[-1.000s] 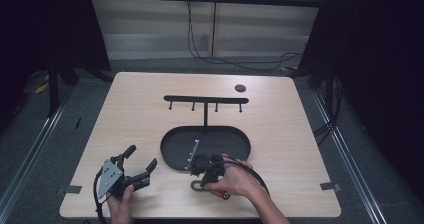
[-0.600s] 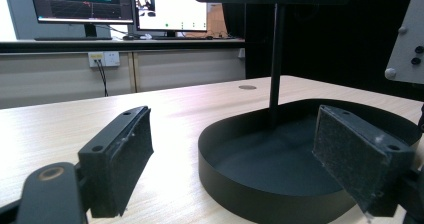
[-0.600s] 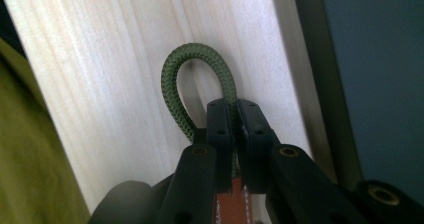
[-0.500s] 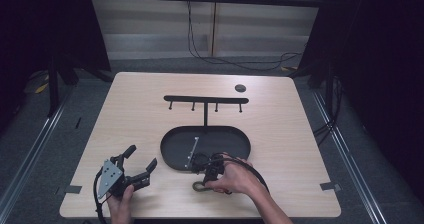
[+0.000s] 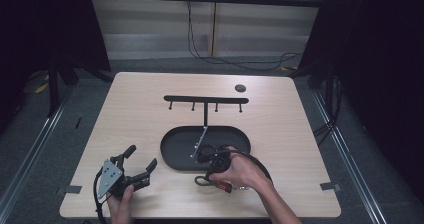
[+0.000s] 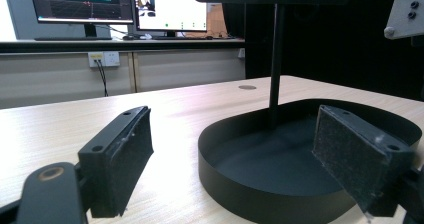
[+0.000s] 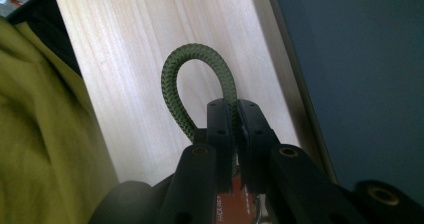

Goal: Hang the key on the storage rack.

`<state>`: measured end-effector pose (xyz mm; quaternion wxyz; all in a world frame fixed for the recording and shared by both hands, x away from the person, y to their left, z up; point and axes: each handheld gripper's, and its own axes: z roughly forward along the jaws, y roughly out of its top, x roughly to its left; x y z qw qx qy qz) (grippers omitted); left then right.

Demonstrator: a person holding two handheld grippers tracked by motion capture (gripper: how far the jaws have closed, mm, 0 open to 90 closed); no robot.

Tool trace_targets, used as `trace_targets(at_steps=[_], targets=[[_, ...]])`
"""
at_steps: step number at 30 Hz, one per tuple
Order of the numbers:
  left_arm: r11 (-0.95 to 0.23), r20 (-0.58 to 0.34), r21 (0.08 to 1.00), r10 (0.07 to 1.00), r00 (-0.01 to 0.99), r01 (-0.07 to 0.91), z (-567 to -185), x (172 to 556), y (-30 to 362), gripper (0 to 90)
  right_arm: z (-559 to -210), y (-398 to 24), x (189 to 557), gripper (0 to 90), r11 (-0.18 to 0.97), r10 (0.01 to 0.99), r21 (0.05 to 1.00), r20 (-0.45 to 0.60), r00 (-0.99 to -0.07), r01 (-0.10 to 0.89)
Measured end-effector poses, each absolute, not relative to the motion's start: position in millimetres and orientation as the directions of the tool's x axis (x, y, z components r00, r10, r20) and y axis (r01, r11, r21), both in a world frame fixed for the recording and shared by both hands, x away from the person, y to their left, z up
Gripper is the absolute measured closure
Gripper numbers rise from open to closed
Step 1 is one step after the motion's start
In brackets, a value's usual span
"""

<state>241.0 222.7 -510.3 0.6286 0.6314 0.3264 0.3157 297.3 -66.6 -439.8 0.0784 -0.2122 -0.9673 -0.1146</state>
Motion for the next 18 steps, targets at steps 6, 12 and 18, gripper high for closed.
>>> trace_targets(at_steps=[6,12,18], targets=[[0.003,-0.012,1.0,0.809,0.588,0.015,-510.3,241.0,222.7,15.7,-431.4,-74.0,300.5,85.6,0.872,0.407,0.186,0.235,-0.883,0.452],[0.003,-0.012,1.0,0.809,0.588,0.015,-510.3,241.0,222.7,15.7,-421.4,-79.3,304.2,85.6,0.867,0.416,0.19,0.233,-0.879,0.46],[0.003,-0.011,1.0,0.809,0.587,0.015,-510.3,241.0,222.7,15.8,-408.0,-85.2,306.4,85.6,0.86,0.426,0.205,0.218,-0.878,0.468]])
